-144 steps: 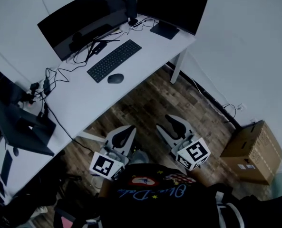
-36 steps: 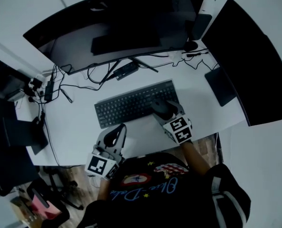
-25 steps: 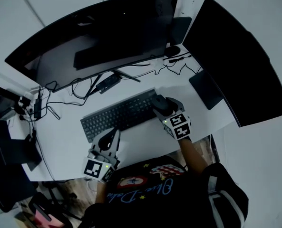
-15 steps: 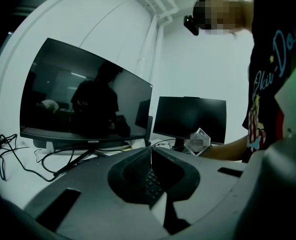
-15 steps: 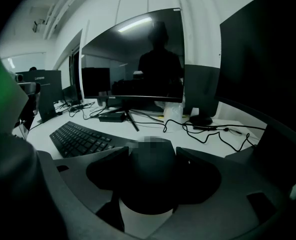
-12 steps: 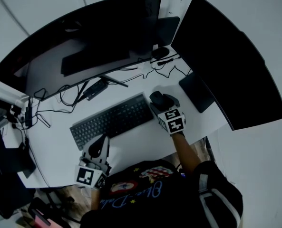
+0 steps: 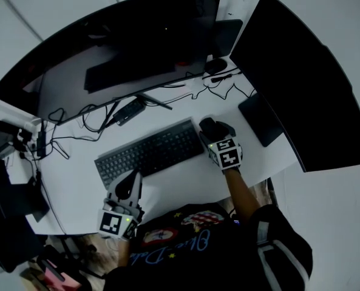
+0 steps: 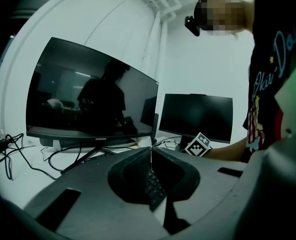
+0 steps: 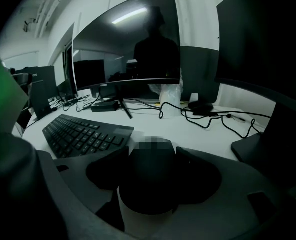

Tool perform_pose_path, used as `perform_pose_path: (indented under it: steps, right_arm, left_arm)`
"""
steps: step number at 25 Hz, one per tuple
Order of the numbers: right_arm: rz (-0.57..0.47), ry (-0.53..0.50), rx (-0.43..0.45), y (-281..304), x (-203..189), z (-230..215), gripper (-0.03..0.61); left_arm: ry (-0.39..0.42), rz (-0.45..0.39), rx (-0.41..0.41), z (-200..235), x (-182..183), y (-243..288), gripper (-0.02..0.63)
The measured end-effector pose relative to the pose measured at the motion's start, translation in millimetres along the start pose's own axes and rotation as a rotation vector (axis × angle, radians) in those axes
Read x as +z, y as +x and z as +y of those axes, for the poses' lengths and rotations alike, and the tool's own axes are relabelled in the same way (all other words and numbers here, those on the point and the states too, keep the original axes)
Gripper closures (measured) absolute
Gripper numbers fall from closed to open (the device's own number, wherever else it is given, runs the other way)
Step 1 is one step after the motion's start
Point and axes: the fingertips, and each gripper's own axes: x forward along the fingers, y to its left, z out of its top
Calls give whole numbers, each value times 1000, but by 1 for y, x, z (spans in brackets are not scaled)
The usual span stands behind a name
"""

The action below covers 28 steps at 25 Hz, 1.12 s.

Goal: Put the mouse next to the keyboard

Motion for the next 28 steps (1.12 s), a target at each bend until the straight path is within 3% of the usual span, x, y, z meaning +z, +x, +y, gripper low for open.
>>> perform_pose_path:
  steps: [18, 28]
  right_arm:
    - [64, -25, 25, 8, -16, 6, 298]
    - [-63, -5, -2, -12, 12, 1, 296]
  left_arm:
    - [-13, 12, 14, 1, -3, 3, 609]
    - [0, -8, 39, -1, -2, -10, 609]
